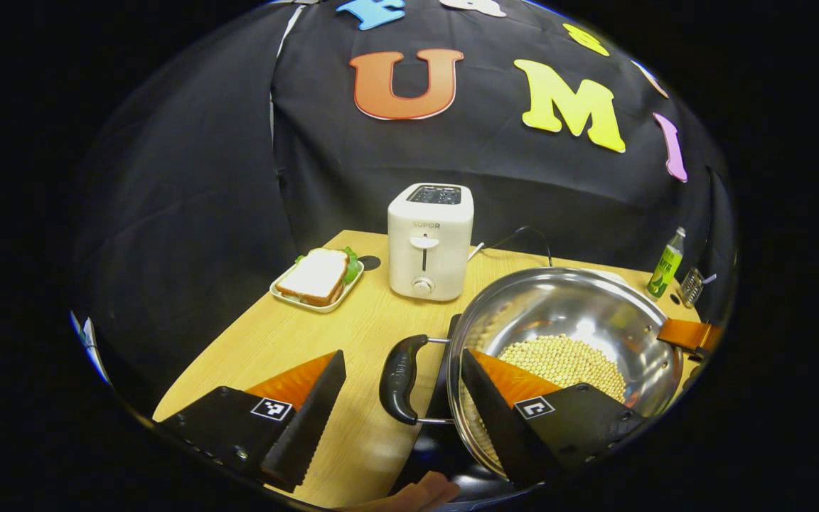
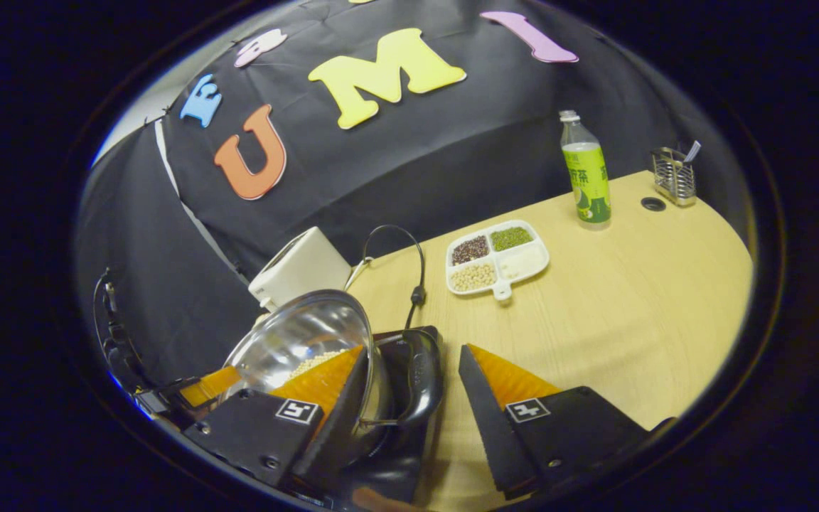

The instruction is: First push the handle of the pot to place it horizontally, then grasp the pot with both hands and set it on the induction cooktop.

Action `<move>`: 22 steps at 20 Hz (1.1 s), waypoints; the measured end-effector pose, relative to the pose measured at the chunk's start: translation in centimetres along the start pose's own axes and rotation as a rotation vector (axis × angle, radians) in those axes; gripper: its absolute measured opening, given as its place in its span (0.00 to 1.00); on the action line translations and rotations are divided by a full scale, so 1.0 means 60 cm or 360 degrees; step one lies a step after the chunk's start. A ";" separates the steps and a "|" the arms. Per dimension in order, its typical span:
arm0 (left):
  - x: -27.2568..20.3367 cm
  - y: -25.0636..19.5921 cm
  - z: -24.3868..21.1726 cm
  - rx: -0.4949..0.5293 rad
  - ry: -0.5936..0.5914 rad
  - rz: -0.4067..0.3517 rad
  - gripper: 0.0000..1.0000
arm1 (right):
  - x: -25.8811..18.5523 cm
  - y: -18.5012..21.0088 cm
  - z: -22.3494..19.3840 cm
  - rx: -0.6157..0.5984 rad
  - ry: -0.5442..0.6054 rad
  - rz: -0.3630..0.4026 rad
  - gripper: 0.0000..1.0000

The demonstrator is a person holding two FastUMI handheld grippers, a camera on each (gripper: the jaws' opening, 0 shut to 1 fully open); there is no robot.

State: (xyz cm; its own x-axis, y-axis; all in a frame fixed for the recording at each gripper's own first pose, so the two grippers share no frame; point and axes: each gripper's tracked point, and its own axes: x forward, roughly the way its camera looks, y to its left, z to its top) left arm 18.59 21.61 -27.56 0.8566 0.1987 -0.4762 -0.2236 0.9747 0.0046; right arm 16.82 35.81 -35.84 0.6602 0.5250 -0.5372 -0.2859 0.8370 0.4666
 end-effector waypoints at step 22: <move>-0.310 -0.178 -0.005 0.0002 -0.0537 -0.0138 0.94 | -0.419 -0.171 0.054 -0.0382 -0.0719 -0.0265 0.95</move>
State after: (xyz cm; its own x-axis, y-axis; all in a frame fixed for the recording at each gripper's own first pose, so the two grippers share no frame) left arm 4.93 7.49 -19.04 0.9779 0.1379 -0.1571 -0.1430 0.9895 -0.0217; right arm 5.40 13.54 -24.88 0.9282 0.3074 -0.2096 -0.2674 0.9429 0.1985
